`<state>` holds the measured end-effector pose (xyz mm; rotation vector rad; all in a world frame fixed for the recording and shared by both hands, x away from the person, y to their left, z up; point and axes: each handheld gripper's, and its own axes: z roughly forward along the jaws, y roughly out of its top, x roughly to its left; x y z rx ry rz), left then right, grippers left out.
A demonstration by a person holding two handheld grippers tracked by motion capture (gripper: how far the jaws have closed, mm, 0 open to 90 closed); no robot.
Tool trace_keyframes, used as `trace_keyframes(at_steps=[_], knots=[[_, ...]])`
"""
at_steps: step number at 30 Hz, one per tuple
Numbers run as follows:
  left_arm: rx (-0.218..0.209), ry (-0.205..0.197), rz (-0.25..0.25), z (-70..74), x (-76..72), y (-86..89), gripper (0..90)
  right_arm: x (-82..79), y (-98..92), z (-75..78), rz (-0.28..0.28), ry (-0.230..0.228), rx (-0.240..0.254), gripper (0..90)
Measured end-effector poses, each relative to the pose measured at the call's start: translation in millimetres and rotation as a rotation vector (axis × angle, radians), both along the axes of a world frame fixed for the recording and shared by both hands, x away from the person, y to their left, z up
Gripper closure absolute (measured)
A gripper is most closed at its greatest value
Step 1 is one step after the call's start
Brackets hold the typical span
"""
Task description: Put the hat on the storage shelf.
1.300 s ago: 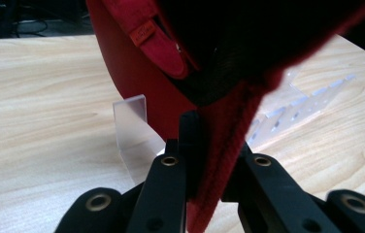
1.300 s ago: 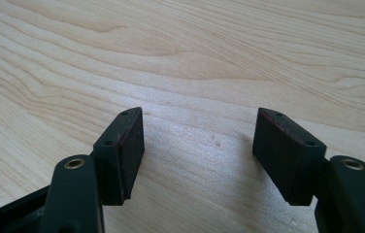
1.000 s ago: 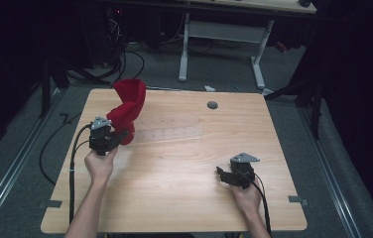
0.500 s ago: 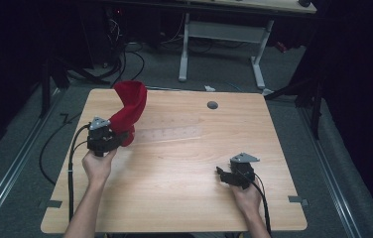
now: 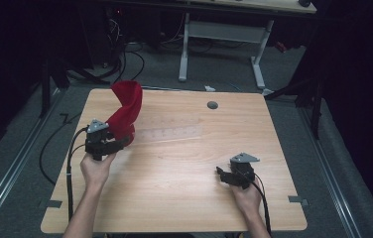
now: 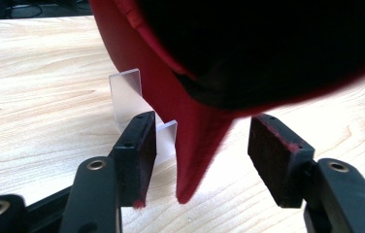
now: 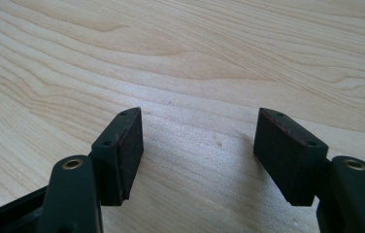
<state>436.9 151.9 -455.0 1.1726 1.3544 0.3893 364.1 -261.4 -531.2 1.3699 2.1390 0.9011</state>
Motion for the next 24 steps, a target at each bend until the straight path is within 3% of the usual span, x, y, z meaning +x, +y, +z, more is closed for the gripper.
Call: trace_keyframes(at_steps=[11,15,24], knots=[[0.005,-0.003,0.007,2.5,-8.5,5.6,41.2,0.0,-0.1,0.0,0.000,-0.001,0.000,35.2],[-0.023,-0.010,0.004,8.1,-12.4,8.9,40.6,0.0,-0.1,0.0,0.000,-0.001,0.000,35.2],[-0.032,-0.029,0.015,17.4,-22.2,15.7,39.6,0.0,0.1,0.0,-0.001,0.001,0.001,35.2]])
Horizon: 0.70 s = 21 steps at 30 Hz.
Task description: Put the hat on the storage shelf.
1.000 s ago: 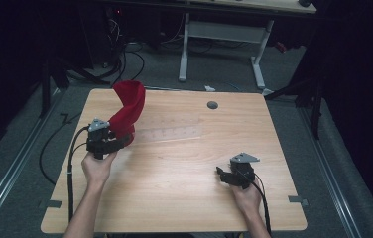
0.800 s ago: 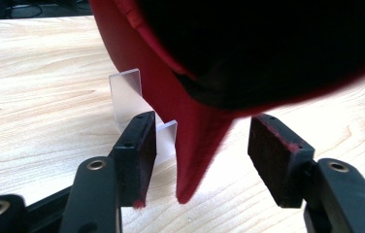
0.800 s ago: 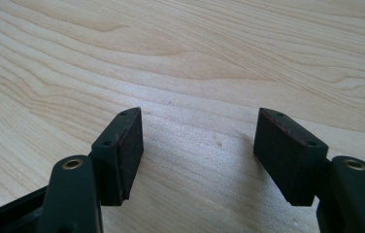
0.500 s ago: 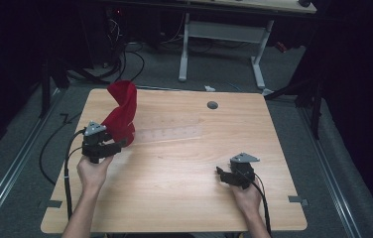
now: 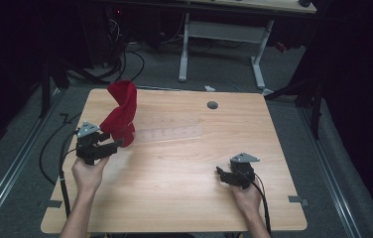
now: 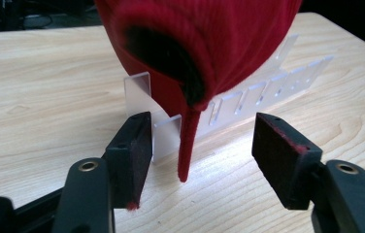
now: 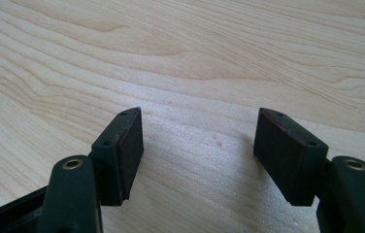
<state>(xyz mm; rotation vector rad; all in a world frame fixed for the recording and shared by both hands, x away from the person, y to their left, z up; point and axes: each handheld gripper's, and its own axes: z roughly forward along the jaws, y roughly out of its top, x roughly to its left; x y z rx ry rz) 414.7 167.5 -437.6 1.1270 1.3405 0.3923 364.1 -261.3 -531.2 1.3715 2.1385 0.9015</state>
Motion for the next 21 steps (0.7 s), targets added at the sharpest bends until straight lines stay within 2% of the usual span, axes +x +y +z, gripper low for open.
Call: trace_keyframes(at_steps=[5,11,14,21], knots=[[0.009,-0.015,-0.006,1.3,-11.7,0.7,39.0,0.1,0.2,0.0,0.003,0.000,0.001,35.1],[-0.003,-0.012,-0.011,2.5,-16.0,2.0,38.3,1.1,0.4,-0.1,0.008,-0.001,-0.001,35.1],[0.003,-0.012,-0.010,-0.8,-23.5,-0.3,38.2,0.9,0.7,0.0,0.006,0.000,0.001,35.1],[-0.013,-0.025,-0.023,-5.9,-34.6,-3.5,37.5,1.3,0.9,-0.1,0.003,0.000,0.000,35.1]])
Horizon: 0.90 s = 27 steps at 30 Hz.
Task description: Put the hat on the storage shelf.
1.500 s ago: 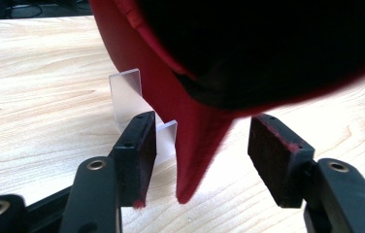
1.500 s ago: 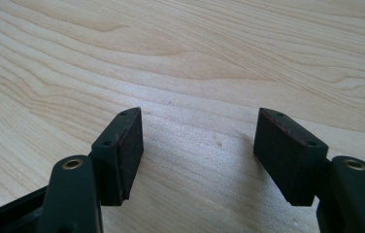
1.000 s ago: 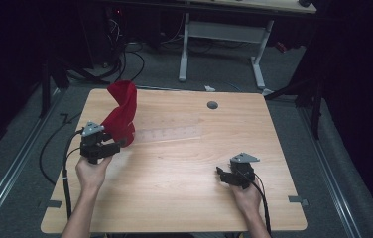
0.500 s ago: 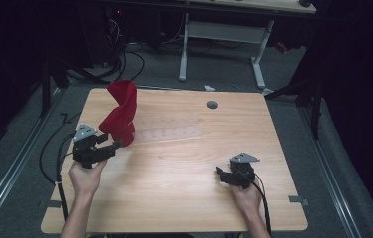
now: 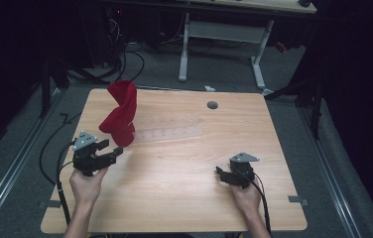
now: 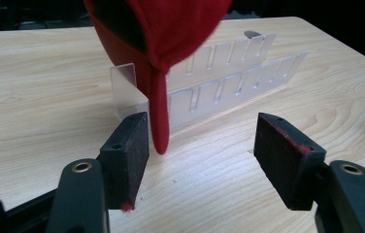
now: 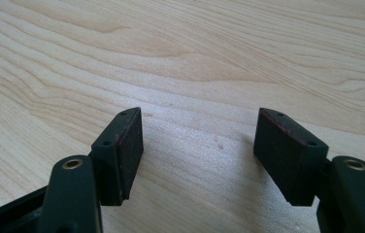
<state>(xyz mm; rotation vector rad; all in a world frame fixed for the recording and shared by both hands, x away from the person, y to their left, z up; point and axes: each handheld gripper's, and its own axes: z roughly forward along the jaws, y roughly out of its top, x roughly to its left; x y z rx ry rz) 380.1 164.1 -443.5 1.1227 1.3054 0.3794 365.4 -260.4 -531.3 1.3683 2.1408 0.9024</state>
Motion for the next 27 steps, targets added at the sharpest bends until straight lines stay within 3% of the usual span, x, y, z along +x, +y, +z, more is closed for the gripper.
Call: trace_keyframes(at_steps=[6,9,20,25,27], knots=[[-0.004,0.014,-0.004,-6.7,-11.1,2.4,36.9,0.2,-0.1,0.0,0.001,-0.002,-0.002,35.1],[-0.034,0.015,-0.008,-9.0,-14.7,2.9,36.1,0.3,0.2,-0.1,-0.002,-0.001,-0.001,35.1],[-0.038,0.047,-0.001,-31.6,-26.7,-3.2,35.4,0.3,0.2,0.0,-0.002,-0.001,-0.001,35.2],[-0.030,0.051,-0.005,-37.6,-26.5,-9.0,34.8,0.2,0.5,0.0,-0.005,0.000,0.001,35.2],[0.003,0.036,-0.017,-41.1,-26.4,-19.2,34.7,0.2,0.6,0.0,-0.005,0.000,0.001,35.2]])
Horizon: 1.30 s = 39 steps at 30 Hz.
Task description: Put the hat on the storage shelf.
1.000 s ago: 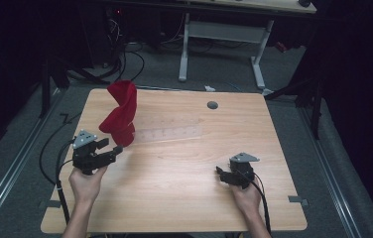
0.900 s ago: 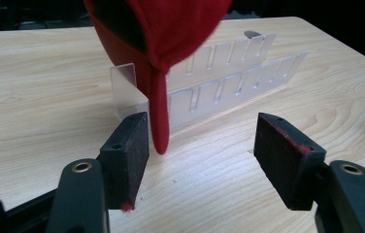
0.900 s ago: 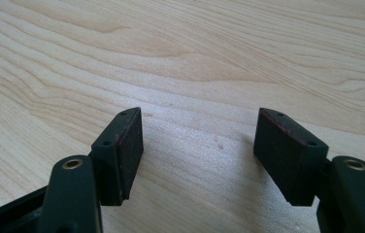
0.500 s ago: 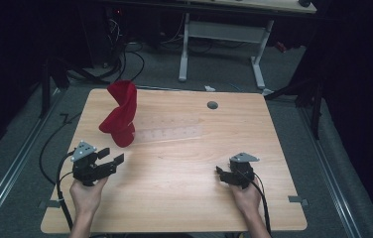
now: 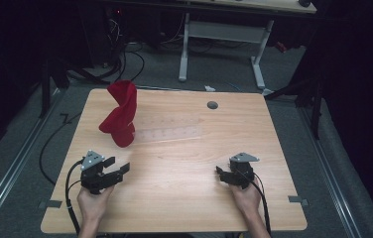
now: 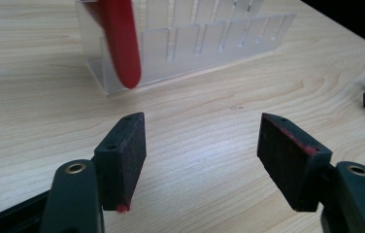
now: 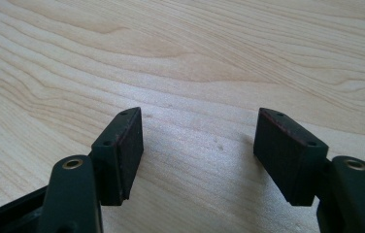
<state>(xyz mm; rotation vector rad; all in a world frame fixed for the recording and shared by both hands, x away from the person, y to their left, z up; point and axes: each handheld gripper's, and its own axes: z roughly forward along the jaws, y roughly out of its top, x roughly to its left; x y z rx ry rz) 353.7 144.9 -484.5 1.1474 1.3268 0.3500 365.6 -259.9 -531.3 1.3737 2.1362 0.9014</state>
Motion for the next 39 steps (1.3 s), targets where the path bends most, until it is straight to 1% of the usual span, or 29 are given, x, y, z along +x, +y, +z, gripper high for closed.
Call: trace_keyframes(at_steps=[2,4,5,6,9,10,11,12,13,14,18,19,20,22,24,25,27,28,29,30,34,35,36,39], knots=[[0.006,-0.004,-0.006,-0.9,0.6,-3.4,34.7,0.0,-0.1,0.0,0.001,-0.001,-0.001,35.2],[0.016,-0.001,-0.022,-4.1,3.6,-13.1,34.5,0.0,0.0,0.0,0.000,0.000,0.000,35.2],[0.016,-0.001,-0.022,-4.1,3.6,-13.1,34.5,0.0,0.0,0.0,0.000,0.000,0.000,35.2],[0.029,-0.001,-0.030,-6.5,5.0,-19.4,34.5,0.0,0.0,0.0,0.000,0.000,0.000,35.2],[0.039,-0.001,-0.035,-9.7,6.6,-24.1,34.7,0.0,0.0,0.0,0.000,0.000,0.000,35.2],[0.027,0.014,-0.042,-11.9,8.1,-26.6,34.8,-0.1,0.0,0.1,-0.001,0.001,0.000,35.2],[0.024,0.027,-0.051,-13.8,9.0,-27.4,34.9,0.0,0.0,0.0,0.000,0.000,0.000,35.2],[0.039,0.053,-0.055,-19.1,11.0,-29.8,34.9,0.0,0.0,0.0,0.000,0.000,0.000,35.2],[0.039,0.053,-0.055,-19.1,11.0,-29.8,34.9,0.0,0.0,0.0,0.000,0.000,0.000,35.2],[0.040,0.064,-0.055,-22.6,12.9,-30.0,34.9,0.0,0.0,0.0,0.000,0.000,0.000,35.2],[0.039,0.072,-0.046,-27.2,16.8,-30.3,35.0,0.0,0.0,0.0,0.000,0.000,0.000,35.2],[0.037,0.084,-0.046,-30.6,18.9,-32.1,35.0,-0.1,0.0,0.0,-0.001,0.000,-0.001,35.2],[0.057,0.087,-0.044,-33.7,20.2,-33.8,35.0,-0.2,0.1,0.0,-0.002,0.001,0.000,35.2],[0.063,0.090,-0.041,-35.2,21.1,-34.8,35.0,-0.2,0.1,0.0,-0.002,0.001,-0.001,35.2],[0.081,0.092,-0.025,-40.8,25.5,-37.6,35.0,-0.2,0.1,0.0,-0.002,0.001,-0.001,35.2],[0.081,0.092,-0.025,-40.8,25.5,-37.6,35.0,-0.2,0.1,0.0,-0.002,0.001,-0.001,35.2],[0.138,0.093,-0.026,-48.2,28.3,-40.5,35.0,-0.2,0.0,0.0,-0.002,0.001,-0.001,35.2],[0.154,0.094,-0.028,-49.8,28.8,-41.7,35.0,-0.2,0.0,0.0,-0.002,0.000,-0.001,35.2],[0.154,0.094,-0.028,-49.8,28.8,-41.7,34.9,-0.2,0.0,0.0,-0.002,0.000,-0.001,35.2],[0.173,0.093,-0.034,-51.8,29.3,-43.3,34.9,-0.2,0.1,0.0,-0.002,0.001,-0.001,35.2],[0.176,0.101,-0.049,-55.3,32.1,-47.1,34.2,-0.2,0.2,0.0,-0.002,0.001,0.000,35.2],[0.203,0.099,-0.055,-58.4,32.9,-50.0,34.1,-0.2,0.1,0.1,-0.001,0.000,-0.001,35.2],[0.210,0.093,-0.055,-59.0,32.7,-51.5,33.4,-0.2,0.2,0.0,0.000,0.000,-0.001,35.1],[0.206,0.096,-0.058,-58.6,33.4,-52.0,33.5,-0.2,0.2,0.0,0.001,0.000,-0.001,35.2]])
